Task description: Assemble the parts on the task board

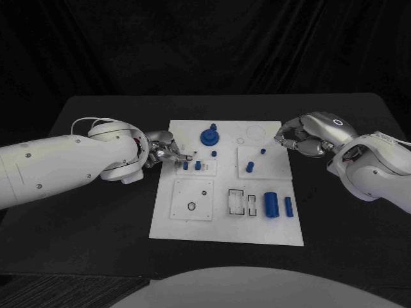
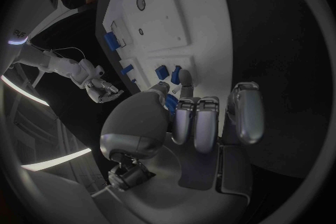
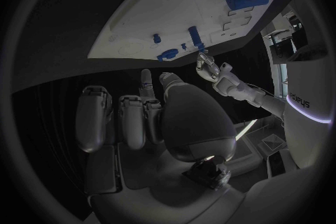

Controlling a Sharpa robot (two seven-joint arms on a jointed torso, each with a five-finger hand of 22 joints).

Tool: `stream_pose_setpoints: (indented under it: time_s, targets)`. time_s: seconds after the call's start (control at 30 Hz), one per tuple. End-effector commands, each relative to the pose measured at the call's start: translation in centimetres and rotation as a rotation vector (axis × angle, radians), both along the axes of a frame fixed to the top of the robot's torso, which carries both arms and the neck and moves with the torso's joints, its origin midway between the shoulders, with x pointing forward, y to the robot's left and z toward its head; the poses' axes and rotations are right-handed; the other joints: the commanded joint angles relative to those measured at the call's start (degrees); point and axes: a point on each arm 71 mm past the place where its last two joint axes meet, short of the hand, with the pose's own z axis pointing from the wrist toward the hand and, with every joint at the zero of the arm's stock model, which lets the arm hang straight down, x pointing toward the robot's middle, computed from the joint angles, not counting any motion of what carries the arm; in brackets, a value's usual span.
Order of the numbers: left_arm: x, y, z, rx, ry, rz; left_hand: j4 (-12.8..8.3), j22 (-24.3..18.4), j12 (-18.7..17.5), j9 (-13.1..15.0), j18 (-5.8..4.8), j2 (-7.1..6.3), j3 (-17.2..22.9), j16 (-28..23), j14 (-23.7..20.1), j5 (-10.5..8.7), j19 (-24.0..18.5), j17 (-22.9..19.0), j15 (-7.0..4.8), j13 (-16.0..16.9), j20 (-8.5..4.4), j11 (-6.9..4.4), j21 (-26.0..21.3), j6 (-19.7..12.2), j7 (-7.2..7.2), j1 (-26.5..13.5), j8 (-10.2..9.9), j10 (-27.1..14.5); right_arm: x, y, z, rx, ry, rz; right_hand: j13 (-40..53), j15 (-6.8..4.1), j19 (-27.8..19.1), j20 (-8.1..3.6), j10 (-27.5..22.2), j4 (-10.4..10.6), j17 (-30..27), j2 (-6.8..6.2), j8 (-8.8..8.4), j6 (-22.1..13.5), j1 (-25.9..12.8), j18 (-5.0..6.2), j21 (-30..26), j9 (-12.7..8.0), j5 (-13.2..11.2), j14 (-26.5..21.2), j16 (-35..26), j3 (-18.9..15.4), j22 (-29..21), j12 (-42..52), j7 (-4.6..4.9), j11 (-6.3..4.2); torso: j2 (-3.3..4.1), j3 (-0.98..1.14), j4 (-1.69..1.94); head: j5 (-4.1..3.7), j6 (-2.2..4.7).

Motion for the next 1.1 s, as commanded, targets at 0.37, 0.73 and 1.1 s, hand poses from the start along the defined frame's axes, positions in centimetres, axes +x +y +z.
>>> stream_pose_setpoints:
  time_s: [0.37, 0.73, 1.1]
  targets:
    - [2.0, -0.5, 5.1, -0.003, -0.064, -0.086, -0.14, 10.64, 0.16, 0.28, 0.73, -2.03, -0.85, 0.15, 6.06, -1.82, 0.16, 15.08, -0.39, 15.08, -0.27, -0.04, 0.09, -1.55, 0.21, 2.06, 0.20, 5.96, -0.2, 0.0, 0.1, 0.012, -0.010, -0.014, 14.41, -0.02, 1.74, 0.14, 5.55, 0.02, 8.74, 0.25, -0.27, 0.43, 0.19, -0.61, -0.23, -0.09, 0.37, 4.67, -0.32, 0.33, 11.74, -0.16, 0.12, -0.05, 0.09, 0.04, 0.09, -0.65, 0.00]
    - [3.7, -0.9, 6.4, 0.048, 0.168, -0.106, 0.00, 10.73, 0.16, -0.36, 0.66, -2.66, -1.96, 0.15, 6.06, -7.03, 0.17, 15.08, -0.19, 15.08, -0.07, 0.12, 0.22, -0.82, 0.29, 4.62, 0.04, 5.96, -0.3, 0.1, 0.2, 0.014, -0.007, -0.011, 14.66, -0.02, 1.87, 0.14, 5.72, 0.13, 8.81, 0.19, -0.31, 0.47, -0.18, -0.68, 0.08, -0.11, 0.24, 4.69, -0.27, 0.24, 11.84, 0.05, 0.15, -0.03, 0.21, 0.12, -0.24, -0.54, 0.00]
    - [5.4, -1.6, 6.0, 0.102, 0.242, -0.090, -0.15, 10.75, 0.16, -6.21, 0.65, -2.33, -3.03, 0.15, 6.06, -7.52, 0.21, 15.08, -0.15, 15.08, -0.04, 0.18, 0.30, 1.69, 0.40, 6.26, -4.82, 5.96, -0.4, 0.3, 0.2, 0.015, -0.007, -0.001, 14.83, -0.01, 1.90, 0.14, 5.83, 0.12, 8.88, 0.18, -0.32, 0.48, -0.22, -0.70, 0.15, -0.11, 0.22, 4.70, -0.23, 0.24, 11.86, 0.19, 0.14, -0.04, 0.34, 0.04, -0.08, -0.71, 0.00]
